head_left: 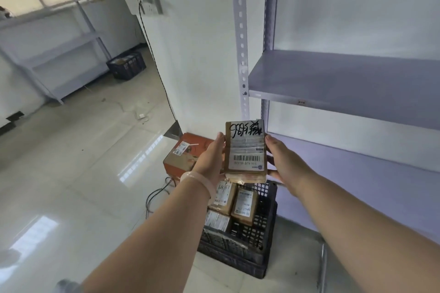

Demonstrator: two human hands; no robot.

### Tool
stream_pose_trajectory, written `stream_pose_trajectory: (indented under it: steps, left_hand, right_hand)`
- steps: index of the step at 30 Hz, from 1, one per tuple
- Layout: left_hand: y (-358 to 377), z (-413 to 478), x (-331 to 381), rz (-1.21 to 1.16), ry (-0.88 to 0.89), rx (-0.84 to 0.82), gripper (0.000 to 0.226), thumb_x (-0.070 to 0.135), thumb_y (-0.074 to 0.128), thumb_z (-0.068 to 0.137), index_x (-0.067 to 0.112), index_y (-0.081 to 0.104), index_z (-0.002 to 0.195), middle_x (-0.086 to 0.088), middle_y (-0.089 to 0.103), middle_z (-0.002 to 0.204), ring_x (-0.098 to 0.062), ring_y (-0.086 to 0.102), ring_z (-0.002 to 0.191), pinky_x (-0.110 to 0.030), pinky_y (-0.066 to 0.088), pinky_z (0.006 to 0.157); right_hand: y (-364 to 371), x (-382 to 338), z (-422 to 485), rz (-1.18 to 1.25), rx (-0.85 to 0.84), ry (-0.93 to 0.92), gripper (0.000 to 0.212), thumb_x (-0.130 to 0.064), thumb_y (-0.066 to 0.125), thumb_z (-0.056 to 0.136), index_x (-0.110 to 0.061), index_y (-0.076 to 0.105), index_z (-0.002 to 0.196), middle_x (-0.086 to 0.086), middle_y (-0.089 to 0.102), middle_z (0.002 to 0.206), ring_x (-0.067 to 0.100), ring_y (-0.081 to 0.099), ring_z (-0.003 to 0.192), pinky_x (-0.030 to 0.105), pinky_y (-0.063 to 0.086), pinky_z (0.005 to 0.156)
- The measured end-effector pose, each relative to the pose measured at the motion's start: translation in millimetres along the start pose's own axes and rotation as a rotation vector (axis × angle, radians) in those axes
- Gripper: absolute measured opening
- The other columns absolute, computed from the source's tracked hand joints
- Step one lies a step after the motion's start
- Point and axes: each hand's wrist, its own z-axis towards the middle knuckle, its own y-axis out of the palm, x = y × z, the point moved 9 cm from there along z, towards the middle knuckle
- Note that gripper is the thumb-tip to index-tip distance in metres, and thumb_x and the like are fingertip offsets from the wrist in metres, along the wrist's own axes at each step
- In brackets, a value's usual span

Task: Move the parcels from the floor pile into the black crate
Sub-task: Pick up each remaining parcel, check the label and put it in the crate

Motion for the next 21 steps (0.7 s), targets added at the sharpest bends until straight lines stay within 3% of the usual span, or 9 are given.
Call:
stream_pose_trajectory:
  steps: [3, 7, 10, 12, 14, 17, 19, 21]
  left_hand:
    - [-2, 23, -20, 0.013, -0.046, -0.02, 0.039, 0.054, 0.042, 0.092, 0.023, 0.065, 0.101, 0.003, 0.076, 0.077, -0.023, 0.069, 0.092, -0.047, 0.054, 0.087]
    - [-3, 54, -50, 0.024, -0.143, -0.093, 0.04, 0.054, 0.043, 0.092, 0.024, 0.068, 0.098, 0.002, 0.076, 0.078, -0.024, 0.065, 0.094, -0.044, 0.05, 0.087]
    - [-9, 81, -79, 0.068, -0.235, -0.131, 0.043, 0.054, 0.043, 0.092, 0.02, 0.064, 0.108, -0.001, 0.071, 0.088, -0.023, 0.063, 0.091, -0.041, 0.051, 0.081]
    - [-21, 99, -104, 0.099, -0.311, -0.159, 0.041, 0.054, 0.043, 0.093, 0.023, 0.065, 0.108, -0.001, 0.072, 0.093, -0.022, 0.064, 0.094, -0.043, 0.052, 0.087]
    - [-43, 114, -131, 0.12, -0.391, -0.18, 0.04, 0.056, 0.044, 0.091, 0.027, 0.067, 0.106, 0.001, 0.075, 0.093, -0.022, 0.064, 0.099, -0.048, 0.048, 0.098]
    - [-87, 131, -166, 0.165, -0.495, -0.214, 0.046, 0.063, 0.043, 0.087, 0.034, 0.061, 0.119, 0.005, 0.067, 0.12, -0.021, 0.055, 0.12, -0.05, 0.039, 0.107]
    - [-119, 138, -188, 0.175, -0.536, -0.225, 0.044, 0.063, 0.044, 0.086, 0.036, 0.061, 0.116, 0.007, 0.07, 0.114, -0.018, 0.063, 0.111, -0.042, 0.051, 0.093]
    - [-145, 143, -203, 0.15, -0.568, -0.195, 0.038, 0.055, 0.044, 0.09, 0.032, 0.062, 0.114, 0.005, 0.076, 0.099, -0.015, 0.072, 0.091, -0.032, 0.058, 0.072]
  right_hand:
    - [1, 22, 15, 0.013, -0.001, 0.048, 0.052, -0.064, 0.03, 0.089, -0.039, 0.05, 0.13, -0.01, 0.063, 0.112, 0.018, 0.052, 0.116, 0.047, 0.035, 0.106]
    - [3, 65, 29, 0.092, 0.03, 0.144, 0.043, -0.054, 0.033, 0.095, -0.036, 0.05, 0.13, -0.007, 0.063, 0.113, 0.015, 0.057, 0.108, 0.041, 0.045, 0.096]
    - [8, 97, 43, 0.098, 0.089, 0.209, 0.026, -0.052, 0.031, 0.096, -0.051, 0.056, 0.104, -0.021, 0.067, 0.095, 0.002, 0.06, 0.092, 0.031, 0.051, 0.077]
    - [19, 118, 53, 0.087, 0.126, 0.255, 0.027, -0.053, 0.031, 0.096, -0.053, 0.058, 0.092, -0.029, 0.067, 0.079, -0.003, 0.062, 0.079, 0.022, 0.048, 0.062]
    - [37, 145, 62, 0.064, 0.176, 0.32, 0.031, -0.055, 0.031, 0.095, -0.054, 0.061, 0.089, -0.03, 0.067, 0.079, 0.001, 0.06, 0.085, 0.028, 0.045, 0.072]
    - [80, 189, 77, 0.075, 0.2, 0.421, 0.034, -0.058, 0.034, 0.092, -0.054, 0.053, 0.12, -0.012, 0.067, 0.116, 0.019, 0.058, 0.11, 0.046, 0.038, 0.102]
    - [112, 213, 84, 0.053, 0.188, 0.49, 0.044, -0.061, 0.035, 0.09, -0.051, 0.042, 0.132, -0.007, 0.063, 0.125, 0.02, 0.055, 0.112, 0.046, 0.035, 0.105]
    - [136, 225, 90, 0.018, 0.144, 0.512, 0.047, -0.062, 0.035, 0.088, -0.053, 0.036, 0.135, -0.013, 0.062, 0.122, 0.011, 0.057, 0.106, 0.039, 0.039, 0.097]
